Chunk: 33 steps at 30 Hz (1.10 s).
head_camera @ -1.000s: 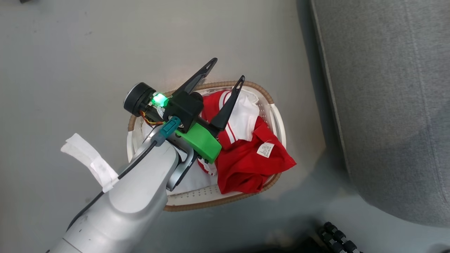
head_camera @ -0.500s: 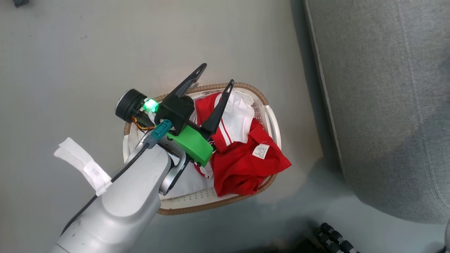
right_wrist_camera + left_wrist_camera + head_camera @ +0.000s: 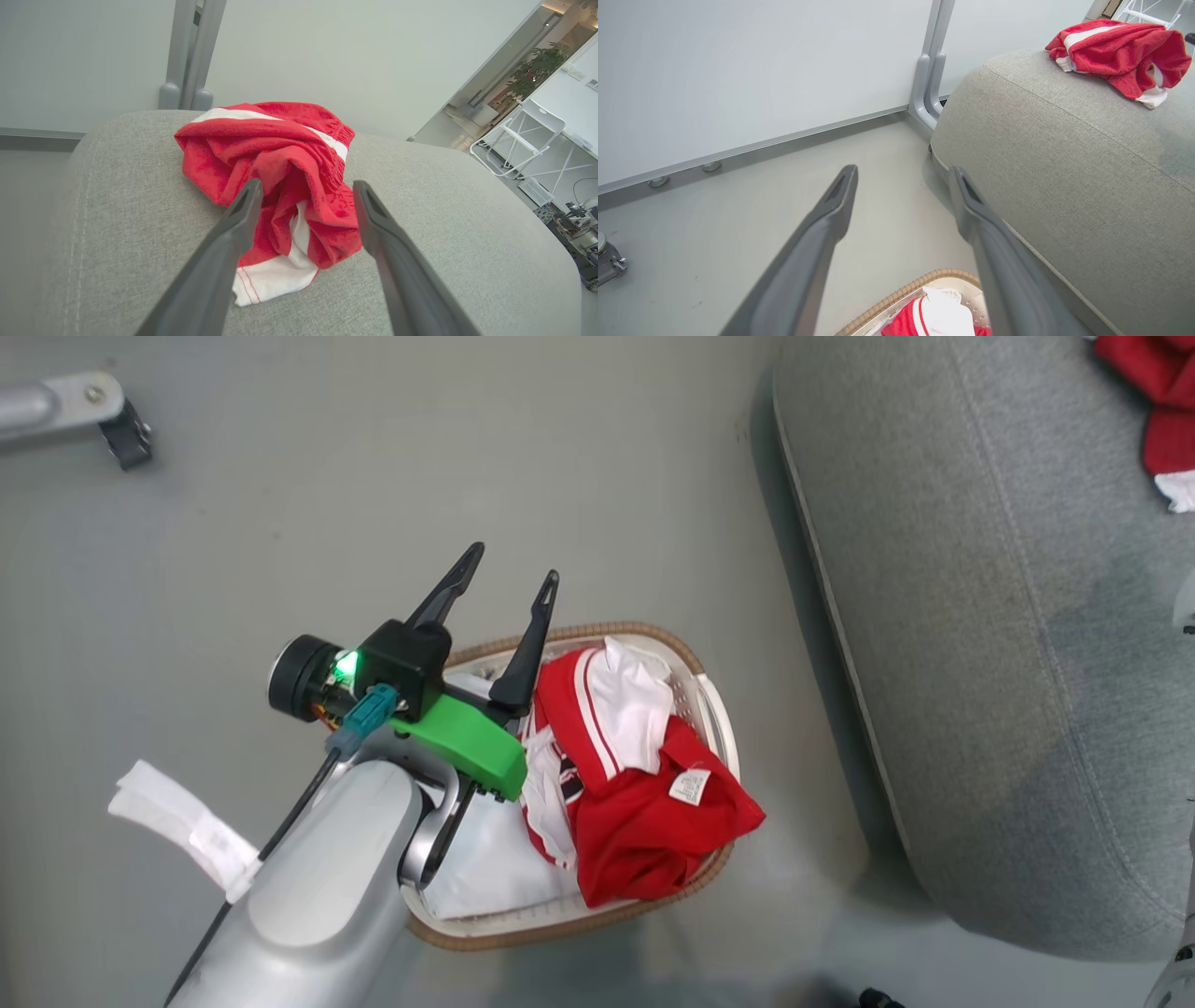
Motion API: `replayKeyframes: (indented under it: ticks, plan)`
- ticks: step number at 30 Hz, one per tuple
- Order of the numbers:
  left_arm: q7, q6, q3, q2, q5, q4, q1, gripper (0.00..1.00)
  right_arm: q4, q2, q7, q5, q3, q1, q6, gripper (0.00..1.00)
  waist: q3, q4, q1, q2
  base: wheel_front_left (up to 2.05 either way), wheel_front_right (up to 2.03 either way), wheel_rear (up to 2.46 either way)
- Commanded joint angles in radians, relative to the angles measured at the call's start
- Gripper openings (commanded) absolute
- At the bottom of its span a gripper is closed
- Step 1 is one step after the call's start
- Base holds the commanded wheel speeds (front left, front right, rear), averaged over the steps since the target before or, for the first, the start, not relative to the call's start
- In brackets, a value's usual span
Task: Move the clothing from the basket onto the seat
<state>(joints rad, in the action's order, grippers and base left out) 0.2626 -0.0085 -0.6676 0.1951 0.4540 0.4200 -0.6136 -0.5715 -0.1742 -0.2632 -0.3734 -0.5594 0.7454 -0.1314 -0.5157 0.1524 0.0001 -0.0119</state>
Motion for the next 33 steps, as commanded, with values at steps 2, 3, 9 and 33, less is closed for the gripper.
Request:
replayKeyframes:
  ticks: [2,3,9,33]
  plan:
    - [0.002,-0.002,0.031,-0.008,-0.014,-0.01,0.042,1.0,0.017,-0.008,-0.002,0.02,0.019,-0.026,0.001,1.0,0.108,-0.033,-0.0001,0.0119,0.0,0.0,0.0]
    - [0.002,-0.005,0.044,-0.011,-0.018,-0.012,0.054,1.0,0.023,-0.01,-0.002,0.028,0.028,-0.03,0.001,1.0,0.127,-0.04,-0.0001,0.0119,0.0,0.0,0.0]
    - [0.002,-0.009,0.162,-0.025,-0.04,-0.02,0.159,1.0,0.064,0.013,-0.002,0.076,0.113,-0.059,0.001,1.0,0.24,-0.074,-0.0001,0.0119,0.0,0.0,0.0]
    - [0.002,-0.037,0.503,-0.137,-0.139,-0.099,0.559,1.0,0.196,0.122,-0.002,0.393,0.429,-0.471,0.001,1.0,0.446,-0.173,-0.0001,0.0119,0.0,0.0,0.0]
